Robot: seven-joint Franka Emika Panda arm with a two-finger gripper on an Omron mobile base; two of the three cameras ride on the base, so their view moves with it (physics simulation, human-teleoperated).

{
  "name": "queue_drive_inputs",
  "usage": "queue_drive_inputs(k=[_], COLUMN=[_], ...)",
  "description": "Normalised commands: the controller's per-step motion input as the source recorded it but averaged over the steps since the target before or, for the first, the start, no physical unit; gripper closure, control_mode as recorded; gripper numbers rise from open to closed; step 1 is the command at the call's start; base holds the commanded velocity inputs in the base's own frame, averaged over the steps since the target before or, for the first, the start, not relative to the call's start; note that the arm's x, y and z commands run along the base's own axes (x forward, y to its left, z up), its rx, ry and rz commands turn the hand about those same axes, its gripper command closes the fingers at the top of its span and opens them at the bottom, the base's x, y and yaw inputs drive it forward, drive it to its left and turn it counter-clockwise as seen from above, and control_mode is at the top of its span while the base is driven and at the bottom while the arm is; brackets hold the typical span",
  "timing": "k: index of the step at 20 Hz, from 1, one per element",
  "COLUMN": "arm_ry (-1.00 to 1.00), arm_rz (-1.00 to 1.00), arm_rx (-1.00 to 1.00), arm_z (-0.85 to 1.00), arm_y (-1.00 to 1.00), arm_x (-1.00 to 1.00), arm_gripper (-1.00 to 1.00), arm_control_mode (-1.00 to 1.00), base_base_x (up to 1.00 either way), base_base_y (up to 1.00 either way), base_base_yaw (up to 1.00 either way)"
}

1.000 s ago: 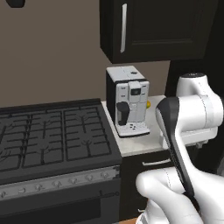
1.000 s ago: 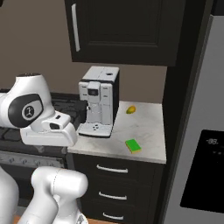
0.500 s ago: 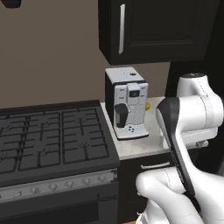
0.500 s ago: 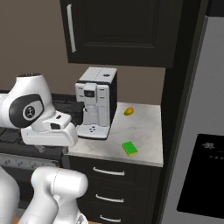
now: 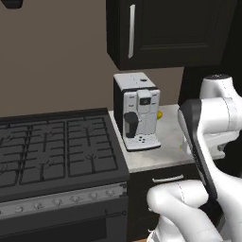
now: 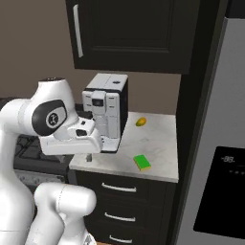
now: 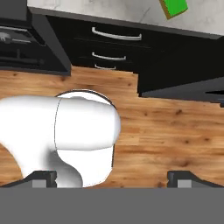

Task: Place the sponge inside the microwave to prepare for sanitizing.

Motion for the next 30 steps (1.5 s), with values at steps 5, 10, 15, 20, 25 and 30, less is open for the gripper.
queue_drive_inputs(k=[5,10,15,20,25,30], arm_ry=[-0.13,-0.19,0.0,0.05,0.09,0.0], arm_rz=[0.16,0.2,0.07,0.02,0.0,0.04], arm_rx=[0.03,0.09,0.04,0.0,0.0,0.07], arm_z=[-0.02,-0.12,-0.33,-0.32,-0.3,-0.3], arm_y=[-0.54,-0.34,-0.17,-0.26,-0.45,-0.35], arm_x=[0.32,0.55,0.77,0.63,0.63,0.75], arm_gripper=[-1.0,-1.0,-1.0,-1.0,-1.0,-1.0], arm_control_mode=[-1.0,-1.0,-1.0,-1.0,-1.0,-1.0], base_base_x=[0.0,0.0,0.0,0.0,0.0,0.0], base_base_y=[0.0,0.0,0.0,0.0,0.0,0.0], base_base_yaw=[0.0,0.0,0.0,0.0,0.0,0.0])
